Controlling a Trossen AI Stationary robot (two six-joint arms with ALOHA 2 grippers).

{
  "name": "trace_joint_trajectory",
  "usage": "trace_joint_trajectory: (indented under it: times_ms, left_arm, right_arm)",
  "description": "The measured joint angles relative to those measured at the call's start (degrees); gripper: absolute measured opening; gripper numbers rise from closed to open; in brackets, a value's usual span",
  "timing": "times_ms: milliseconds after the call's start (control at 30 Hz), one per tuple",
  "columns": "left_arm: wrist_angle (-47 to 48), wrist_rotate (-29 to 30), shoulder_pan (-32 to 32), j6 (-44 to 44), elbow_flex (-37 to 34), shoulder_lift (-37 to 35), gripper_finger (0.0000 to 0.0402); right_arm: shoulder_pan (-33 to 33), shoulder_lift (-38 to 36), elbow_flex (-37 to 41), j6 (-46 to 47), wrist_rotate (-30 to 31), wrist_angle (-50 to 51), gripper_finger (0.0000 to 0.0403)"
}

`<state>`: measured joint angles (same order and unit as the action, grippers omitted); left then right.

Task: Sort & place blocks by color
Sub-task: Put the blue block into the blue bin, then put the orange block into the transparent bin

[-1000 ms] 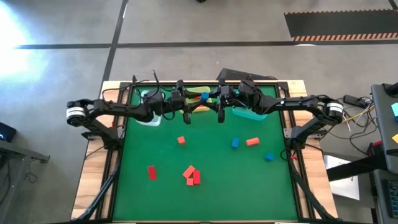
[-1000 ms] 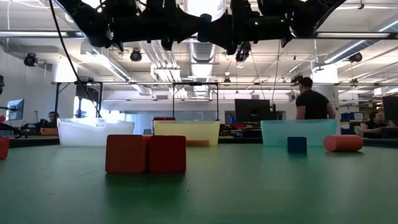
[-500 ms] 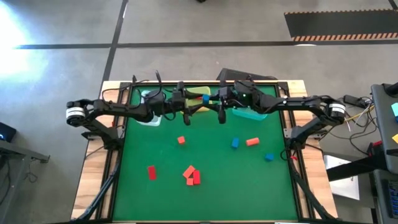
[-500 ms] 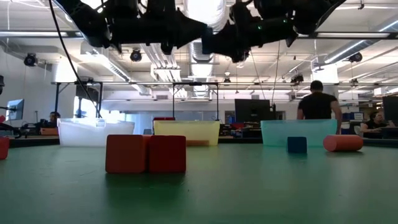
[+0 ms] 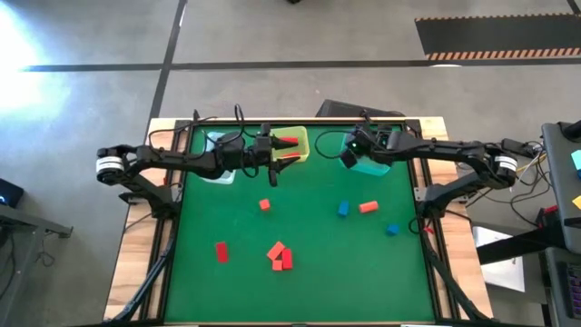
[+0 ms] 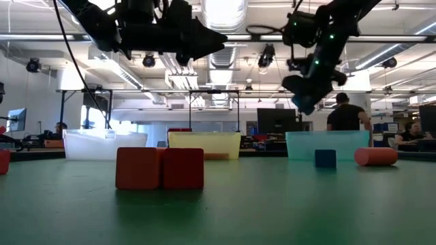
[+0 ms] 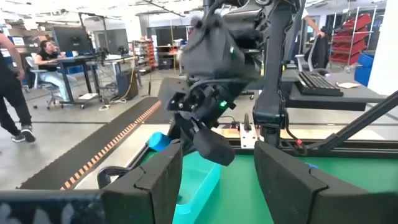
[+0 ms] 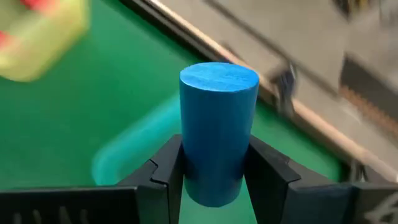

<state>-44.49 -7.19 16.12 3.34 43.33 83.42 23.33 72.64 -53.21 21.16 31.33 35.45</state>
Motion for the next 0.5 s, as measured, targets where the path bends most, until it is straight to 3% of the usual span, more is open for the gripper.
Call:
trace_joint_trajectory:
  times_ms: [200, 500]
  left_arm:
    - [0.0, 0.13, 0.02, 0.0, -0.02, 0.0, 0.0181]
    - [0.02, 0.17, -0.01, -0.11, -0.49, 0.0, 0.0181]
  right_arm:
    - [1.45, 0.98, 0.0, 9.43, 0.33, 5.7, 0.012]
    - [1.37, 1.24, 0.0, 11.3, 0.33, 5.7, 0.0257]
